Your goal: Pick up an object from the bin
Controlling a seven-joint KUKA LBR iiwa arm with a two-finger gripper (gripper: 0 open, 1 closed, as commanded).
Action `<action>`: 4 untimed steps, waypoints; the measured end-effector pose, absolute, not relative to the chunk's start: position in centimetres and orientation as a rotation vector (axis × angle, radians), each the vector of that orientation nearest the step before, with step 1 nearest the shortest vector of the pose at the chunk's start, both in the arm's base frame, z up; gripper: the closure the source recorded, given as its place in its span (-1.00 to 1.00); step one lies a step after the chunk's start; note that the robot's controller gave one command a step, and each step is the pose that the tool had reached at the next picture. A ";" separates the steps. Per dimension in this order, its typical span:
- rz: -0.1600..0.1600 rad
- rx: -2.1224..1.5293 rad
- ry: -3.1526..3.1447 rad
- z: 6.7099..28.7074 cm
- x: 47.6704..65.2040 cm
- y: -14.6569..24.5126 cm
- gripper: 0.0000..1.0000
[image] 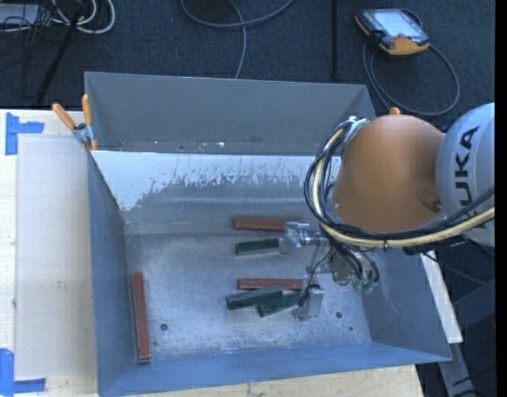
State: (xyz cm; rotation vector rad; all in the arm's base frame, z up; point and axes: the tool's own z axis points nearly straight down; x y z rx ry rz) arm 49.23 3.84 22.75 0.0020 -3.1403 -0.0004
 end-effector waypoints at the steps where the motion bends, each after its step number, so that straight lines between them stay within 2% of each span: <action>1: 0.000 0.000 -3.140 22.7 49.2 3.8 -1.00; 2: 0.000 0.081 -3.147 18.4 51.1 4.5 -1.00; 3: 0.000 0.189 -3.138 11.4 49.6 6.0 -1.00; 4: -0.002 0.300 -3.128 7.3 52.3 7.1 1.00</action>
Offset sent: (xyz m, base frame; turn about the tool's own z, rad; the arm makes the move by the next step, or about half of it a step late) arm 0.0553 0.0220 -0.1575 -0.1791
